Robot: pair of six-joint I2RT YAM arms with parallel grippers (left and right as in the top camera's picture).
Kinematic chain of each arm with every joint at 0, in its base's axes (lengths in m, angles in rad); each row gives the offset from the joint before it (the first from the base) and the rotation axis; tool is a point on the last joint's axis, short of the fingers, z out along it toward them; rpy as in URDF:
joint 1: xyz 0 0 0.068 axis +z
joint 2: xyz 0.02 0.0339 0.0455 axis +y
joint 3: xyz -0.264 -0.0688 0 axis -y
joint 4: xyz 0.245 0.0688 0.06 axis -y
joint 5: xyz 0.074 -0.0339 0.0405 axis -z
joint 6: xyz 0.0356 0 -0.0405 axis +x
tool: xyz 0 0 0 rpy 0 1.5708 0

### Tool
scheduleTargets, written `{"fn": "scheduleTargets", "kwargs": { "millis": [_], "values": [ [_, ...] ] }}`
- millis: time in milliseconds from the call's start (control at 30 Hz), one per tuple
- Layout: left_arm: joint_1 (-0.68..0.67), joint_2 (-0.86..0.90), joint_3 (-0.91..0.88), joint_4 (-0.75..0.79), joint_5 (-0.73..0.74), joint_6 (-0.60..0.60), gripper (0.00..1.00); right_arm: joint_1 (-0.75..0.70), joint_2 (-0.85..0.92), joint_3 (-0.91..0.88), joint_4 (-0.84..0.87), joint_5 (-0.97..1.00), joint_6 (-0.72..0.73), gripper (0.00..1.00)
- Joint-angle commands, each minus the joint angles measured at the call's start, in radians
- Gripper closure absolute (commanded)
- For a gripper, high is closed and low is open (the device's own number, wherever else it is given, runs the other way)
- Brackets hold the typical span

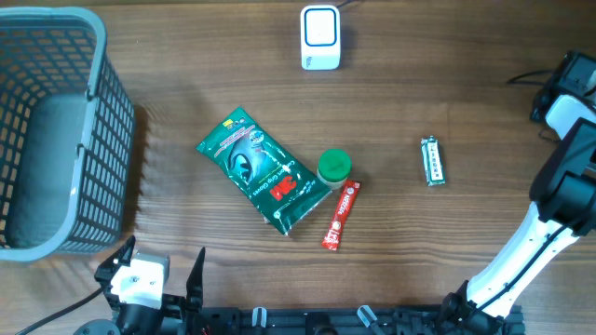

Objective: Scan the item barcode

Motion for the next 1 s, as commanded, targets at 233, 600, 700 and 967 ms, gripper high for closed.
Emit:
{"fn": "scheduleTargets", "kwargs": {
  "millis": [233,600,700,967],
  "values": [
    [-0.005,-0.002,-0.001,0.003,0.012,-0.003,0.00,0.020,-0.362,0.236,-0.460,-1.356,0.449,0.00],
    [-0.005,-0.002,-0.001,0.003,0.012,-0.003,0.00,0.227,-0.475,0.152,-0.974,-1.348,0.349,0.00],
    [-0.005,-0.002,-0.001,0.003,0.012,-0.003,0.00,0.367,-0.474,0.033,-0.948,-1.126,0.388,0.00],
    [-0.005,-0.002,-0.001,0.003,0.012,-0.003,0.00,0.466,-0.469,-0.282,-0.756,-1.002,0.396,0.00]
  ]
}}
